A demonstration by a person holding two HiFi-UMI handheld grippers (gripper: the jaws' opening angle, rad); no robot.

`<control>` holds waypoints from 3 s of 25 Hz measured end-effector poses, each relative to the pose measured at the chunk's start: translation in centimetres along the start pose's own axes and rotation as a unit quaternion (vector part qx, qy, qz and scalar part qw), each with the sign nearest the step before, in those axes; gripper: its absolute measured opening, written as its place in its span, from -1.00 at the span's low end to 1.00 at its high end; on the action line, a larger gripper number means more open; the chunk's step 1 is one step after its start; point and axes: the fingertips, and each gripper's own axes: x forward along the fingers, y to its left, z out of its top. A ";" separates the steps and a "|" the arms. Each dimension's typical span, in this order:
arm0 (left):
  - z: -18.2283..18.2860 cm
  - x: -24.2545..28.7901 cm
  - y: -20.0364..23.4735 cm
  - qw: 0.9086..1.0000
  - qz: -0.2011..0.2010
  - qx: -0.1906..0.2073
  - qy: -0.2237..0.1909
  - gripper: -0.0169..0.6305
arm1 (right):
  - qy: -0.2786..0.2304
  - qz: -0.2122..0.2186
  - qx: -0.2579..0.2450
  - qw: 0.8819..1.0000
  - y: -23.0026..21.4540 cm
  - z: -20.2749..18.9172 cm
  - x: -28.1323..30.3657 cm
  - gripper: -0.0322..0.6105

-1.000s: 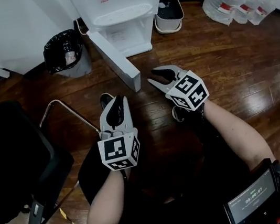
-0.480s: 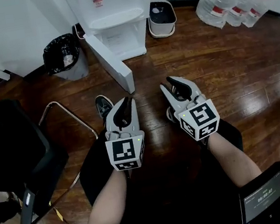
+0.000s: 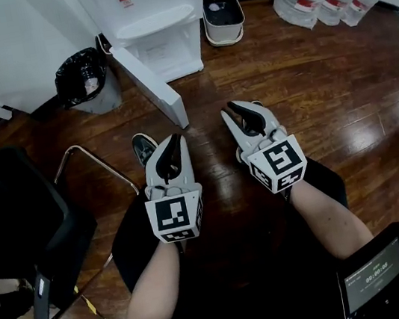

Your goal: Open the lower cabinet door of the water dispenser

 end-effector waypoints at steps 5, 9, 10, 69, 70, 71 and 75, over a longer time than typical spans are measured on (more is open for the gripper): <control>-0.1 0.1 -0.2 1.000 -0.003 0.002 0.001 -0.82 | -0.002 0.004 -0.006 1.000 0.3 0.1 0.3 -0.70; 0.0 0.0 0.0 1.000 0.001 -0.002 0.001 -0.82 | -0.005 0.006 -0.004 1.000 0.4 0.4 0.3 -0.70; 0.0 0.0 0.1 1.000 0.003 -0.003 0.001 -0.82 | -0.007 0.007 -0.003 1.000 0.5 0.5 0.3 -0.70; -0.8 -0.2 1.5 1.000 0.020 0.007 -0.001 -0.82 | -0.018 0.000 0.017 1.000 0.7 1.5 0.8 -0.78; -0.8 -0.2 1.7 1.000 0.022 0.006 0.000 -0.82 | -0.014 0.001 0.013 1.000 0.8 1.5 1.1 -0.78; -0.9 -0.1 2.0 1.000 0.024 0.005 0.001 -0.82 | -0.008 0.003 0.008 1.000 0.9 1.3 1.3 -0.78; -1.6 0.9 3.8 0.999 0.037 0.002 0.014 -0.80 | 0.036 0.021 -0.007 0.999 2.0 -1.2 3.5 -0.59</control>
